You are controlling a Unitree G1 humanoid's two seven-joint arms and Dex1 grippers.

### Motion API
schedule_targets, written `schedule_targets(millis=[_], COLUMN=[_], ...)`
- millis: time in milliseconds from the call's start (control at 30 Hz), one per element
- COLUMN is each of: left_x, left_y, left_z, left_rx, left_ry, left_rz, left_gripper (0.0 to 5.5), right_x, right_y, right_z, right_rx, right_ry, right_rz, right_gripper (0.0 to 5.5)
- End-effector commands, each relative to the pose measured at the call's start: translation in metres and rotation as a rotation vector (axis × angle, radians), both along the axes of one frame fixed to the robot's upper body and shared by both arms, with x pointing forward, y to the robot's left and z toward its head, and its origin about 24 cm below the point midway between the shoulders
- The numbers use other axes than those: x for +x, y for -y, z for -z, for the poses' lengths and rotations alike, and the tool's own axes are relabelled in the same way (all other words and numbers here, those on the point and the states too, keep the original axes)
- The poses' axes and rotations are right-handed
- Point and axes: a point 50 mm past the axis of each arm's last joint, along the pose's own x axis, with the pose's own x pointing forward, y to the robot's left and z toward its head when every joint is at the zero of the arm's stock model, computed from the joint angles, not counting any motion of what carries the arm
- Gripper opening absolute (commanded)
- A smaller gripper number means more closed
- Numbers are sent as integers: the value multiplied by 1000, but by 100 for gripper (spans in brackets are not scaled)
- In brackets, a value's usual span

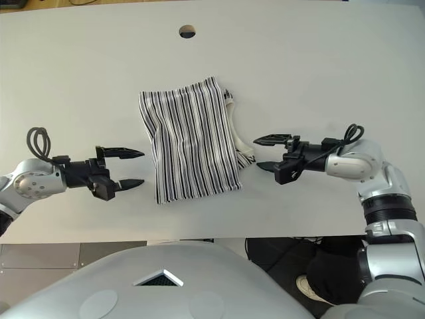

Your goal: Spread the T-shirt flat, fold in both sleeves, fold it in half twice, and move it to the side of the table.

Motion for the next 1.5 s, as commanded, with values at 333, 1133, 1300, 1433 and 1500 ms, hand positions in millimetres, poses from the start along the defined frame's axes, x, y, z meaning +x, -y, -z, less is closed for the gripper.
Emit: schedule_targets(millis=[333, 1133, 1300, 1433, 1500], left_x=[-6, 0, 2, 7, 5], left_y=[30, 47, 49, 52, 50], left_z=[19, 4, 0, -33, -49], left_rx=[12, 15, -8, -204, -260], left_ry=[-54, -73, -75, -284, -404], left_rz=[108, 172, 156, 65, 75], left_gripper=[409, 45, 14, 14, 14], right_x=[-18, -13, -14, -24, -30], right_y=[-27, -35, -40, -41, -37], right_z=[41, 40, 35, 14, 2], right_rx=[-62, -40, 36, 212, 248], right_ry=[-110, -104, -120, -368, -521], right_rz=[-165, -187, -166, -13, 18], right_gripper=[346, 10, 10, 10, 10])
